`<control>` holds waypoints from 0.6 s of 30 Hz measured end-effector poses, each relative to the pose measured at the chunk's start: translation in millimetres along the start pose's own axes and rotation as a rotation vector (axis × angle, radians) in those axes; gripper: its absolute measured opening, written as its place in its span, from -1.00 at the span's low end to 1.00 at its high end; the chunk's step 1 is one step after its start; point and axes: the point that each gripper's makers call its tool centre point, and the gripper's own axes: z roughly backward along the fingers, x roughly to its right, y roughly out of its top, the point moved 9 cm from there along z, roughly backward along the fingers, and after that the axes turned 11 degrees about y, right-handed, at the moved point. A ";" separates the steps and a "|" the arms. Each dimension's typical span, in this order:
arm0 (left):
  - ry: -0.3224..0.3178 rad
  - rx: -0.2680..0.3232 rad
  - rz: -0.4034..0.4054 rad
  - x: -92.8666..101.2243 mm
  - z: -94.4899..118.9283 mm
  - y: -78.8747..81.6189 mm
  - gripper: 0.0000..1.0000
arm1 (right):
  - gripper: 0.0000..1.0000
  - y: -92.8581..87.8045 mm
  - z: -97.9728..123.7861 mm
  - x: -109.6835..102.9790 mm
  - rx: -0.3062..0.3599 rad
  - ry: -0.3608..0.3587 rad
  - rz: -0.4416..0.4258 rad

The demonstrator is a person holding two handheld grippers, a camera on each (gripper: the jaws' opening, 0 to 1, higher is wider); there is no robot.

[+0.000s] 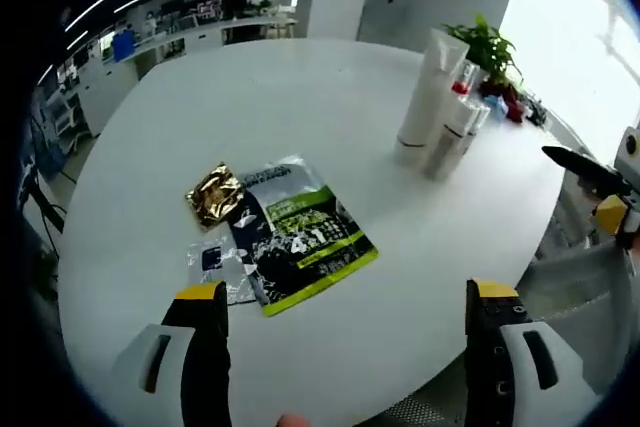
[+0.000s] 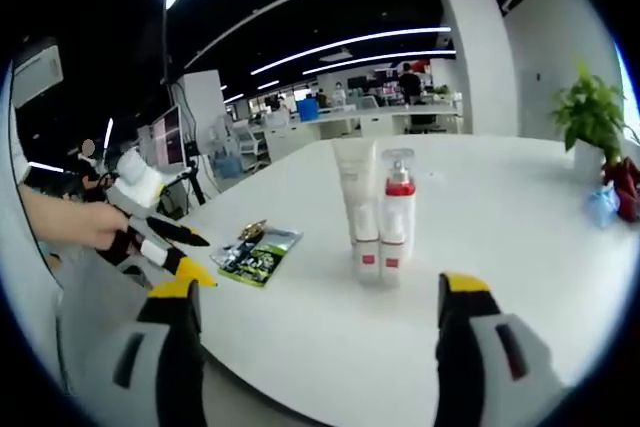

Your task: Arrange the skincare products in the storage area until every visible bottle or jar stands upright without overlapping.

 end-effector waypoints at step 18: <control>0.104 -0.082 0.060 -1.8 -62.2 36.3 0.94 | 0.93 -1.6 2.4 6.7 0.005 -0.038 -0.057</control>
